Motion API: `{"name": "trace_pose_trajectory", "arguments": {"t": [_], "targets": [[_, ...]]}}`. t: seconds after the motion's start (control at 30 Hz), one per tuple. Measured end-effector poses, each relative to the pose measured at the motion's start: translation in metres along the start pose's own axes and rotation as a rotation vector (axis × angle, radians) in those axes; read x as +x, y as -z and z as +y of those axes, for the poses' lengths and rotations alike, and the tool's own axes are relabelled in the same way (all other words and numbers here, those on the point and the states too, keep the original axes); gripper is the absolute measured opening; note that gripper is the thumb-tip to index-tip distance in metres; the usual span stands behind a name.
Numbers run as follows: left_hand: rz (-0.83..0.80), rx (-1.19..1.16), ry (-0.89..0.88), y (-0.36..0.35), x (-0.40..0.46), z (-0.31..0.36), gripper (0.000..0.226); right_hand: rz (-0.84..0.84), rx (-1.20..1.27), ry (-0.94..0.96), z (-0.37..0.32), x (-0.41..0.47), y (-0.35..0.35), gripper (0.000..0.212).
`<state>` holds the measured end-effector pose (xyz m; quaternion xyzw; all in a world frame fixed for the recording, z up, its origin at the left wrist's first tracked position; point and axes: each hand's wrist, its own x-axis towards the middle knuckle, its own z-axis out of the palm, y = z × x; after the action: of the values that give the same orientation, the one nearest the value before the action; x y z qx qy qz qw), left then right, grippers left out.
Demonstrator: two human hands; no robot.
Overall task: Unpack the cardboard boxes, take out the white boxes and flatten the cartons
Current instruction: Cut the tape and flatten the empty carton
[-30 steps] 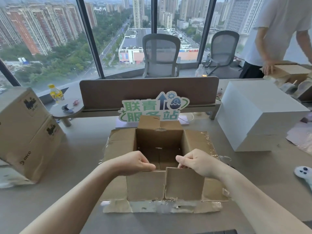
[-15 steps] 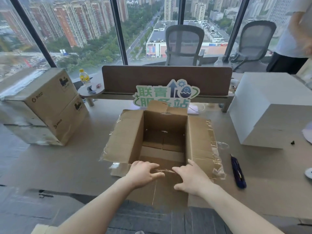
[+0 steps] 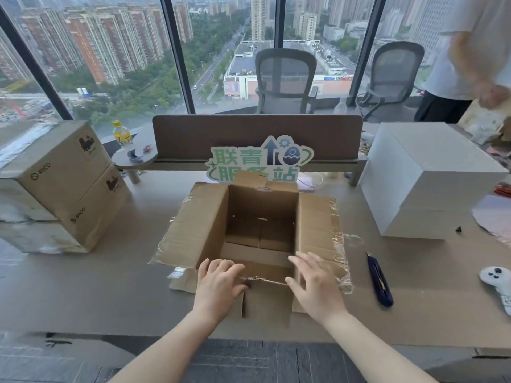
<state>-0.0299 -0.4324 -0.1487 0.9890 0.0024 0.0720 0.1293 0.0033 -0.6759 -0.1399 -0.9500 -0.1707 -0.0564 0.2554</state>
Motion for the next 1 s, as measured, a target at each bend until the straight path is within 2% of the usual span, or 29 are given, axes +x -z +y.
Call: {"name": "trace_pose_trajectory", "arguments": {"t": [0.13,0.3,0.4,0.53,0.67,0.73,0.87,1.0], "targets": [[-0.054,-0.076,0.358,0.014,-0.018,0.007,0.076,-0.065,0.195,-0.375,0.003,0.012,0.013,0.060],[-0.205,-0.703,0.909,0.017,-0.034,0.047,0.105,-0.201,0.437,-0.661,0.001,0.024,0.013,0.085],[-0.266,-1.070,1.083,0.005,-0.030,0.063,0.120,-0.294,0.500,-0.721,-0.005,0.027,0.011,0.081],[-0.237,-1.199,1.233,-0.006,-0.005,0.070,0.149,-0.361,0.544,-0.708,-0.019,0.023,0.013,0.073],[-0.173,-1.197,1.269,-0.006,0.002,0.062,0.126,-0.356,0.534,-0.670,-0.028,0.013,0.018,0.078],[-0.182,-1.252,1.223,-0.002,-0.001,0.059,0.112,-0.344,0.555,-0.650,-0.034,0.008,0.022,0.070],[-0.241,-1.306,1.044,0.010,0.004,0.067,0.093,-0.349,0.560,-0.550,-0.046,0.004,0.034,0.068],[-0.221,-1.314,0.894,0.032,0.020,0.075,0.071,-0.337,0.575,-0.446,-0.060,0.014,0.054,0.065]]}}
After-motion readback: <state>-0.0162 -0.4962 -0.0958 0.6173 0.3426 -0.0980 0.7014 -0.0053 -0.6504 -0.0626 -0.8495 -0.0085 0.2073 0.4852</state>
